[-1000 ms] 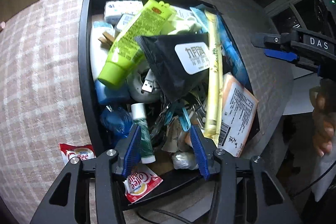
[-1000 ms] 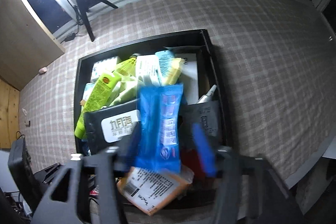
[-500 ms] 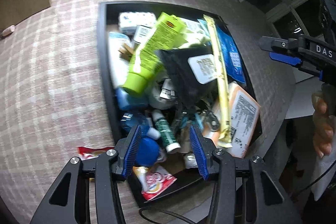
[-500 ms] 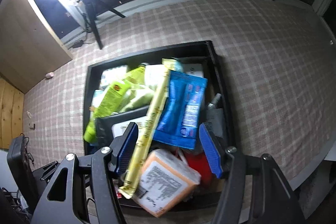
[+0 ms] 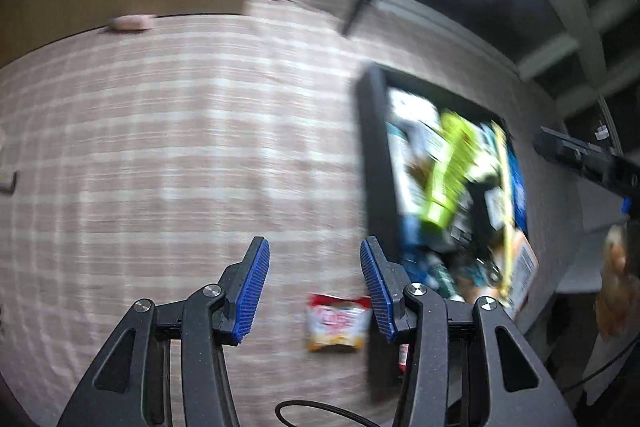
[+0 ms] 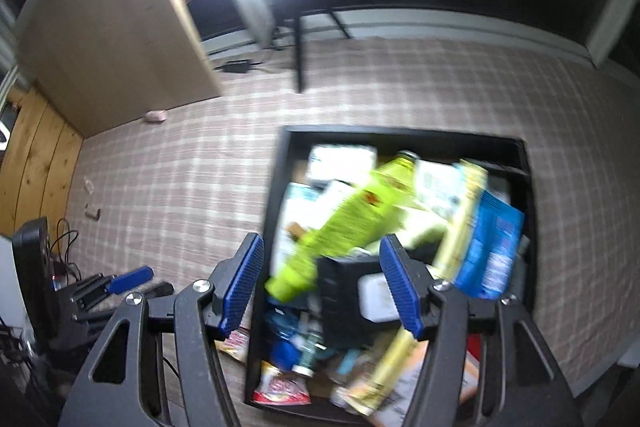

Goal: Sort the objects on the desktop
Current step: 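Move both tools back toward the items left on the carpet, then grasp the patterned lighter with the left gripper while the right grasps the pink bottle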

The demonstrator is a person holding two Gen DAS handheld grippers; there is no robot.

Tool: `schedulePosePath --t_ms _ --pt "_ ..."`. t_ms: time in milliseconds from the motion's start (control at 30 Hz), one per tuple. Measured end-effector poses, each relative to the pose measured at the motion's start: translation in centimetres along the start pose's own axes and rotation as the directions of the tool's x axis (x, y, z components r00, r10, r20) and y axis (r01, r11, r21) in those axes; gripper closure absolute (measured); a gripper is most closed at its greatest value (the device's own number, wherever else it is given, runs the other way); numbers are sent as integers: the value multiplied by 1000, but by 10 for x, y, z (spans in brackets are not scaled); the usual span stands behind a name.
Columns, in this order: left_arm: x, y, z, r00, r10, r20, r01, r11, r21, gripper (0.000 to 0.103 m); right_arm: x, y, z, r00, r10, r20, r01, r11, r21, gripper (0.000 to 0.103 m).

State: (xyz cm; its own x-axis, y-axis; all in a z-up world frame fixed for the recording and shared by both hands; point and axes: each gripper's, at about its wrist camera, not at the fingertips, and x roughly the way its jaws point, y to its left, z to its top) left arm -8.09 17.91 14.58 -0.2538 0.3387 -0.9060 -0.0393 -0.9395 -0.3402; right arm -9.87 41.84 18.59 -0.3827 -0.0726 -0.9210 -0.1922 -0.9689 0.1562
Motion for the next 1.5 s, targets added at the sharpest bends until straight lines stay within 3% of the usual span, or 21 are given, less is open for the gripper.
schedulePosePath --t_ms 133,333,500,700,933,1200,1500 --pt "-10 53 11 999 37 37 -33 993 -111 59 14 47 17 1000 21 -4 -21 996 -91 43" --pt "-27 141 14 992 106 69 -81 953 -291 59 38 123 44 999 48 -6 -48 966 -255 43" --pt "-39 214 8 983 159 87 -102 884 -455 59 62 186 66 996 83 -19 -83 915 -394 44" --pt "-43 278 4 978 186 96 -94 800 -593 59 110 256 97 988 123 -91 -152 849 -505 44" --pt "-30 324 3 978 197 75 -91 717 -691 59 172 314 130 984 117 -138 -176 794 -582 44" --pt "-21 358 7 980 179 91 -39 616 -787 59 236 346 160 983 61 -174 -159 757 -634 44" --pt "-1 368 26 980 189 65 -61 594 -802 59 276 354 167 981 22 -195 -148 736 -661 51"
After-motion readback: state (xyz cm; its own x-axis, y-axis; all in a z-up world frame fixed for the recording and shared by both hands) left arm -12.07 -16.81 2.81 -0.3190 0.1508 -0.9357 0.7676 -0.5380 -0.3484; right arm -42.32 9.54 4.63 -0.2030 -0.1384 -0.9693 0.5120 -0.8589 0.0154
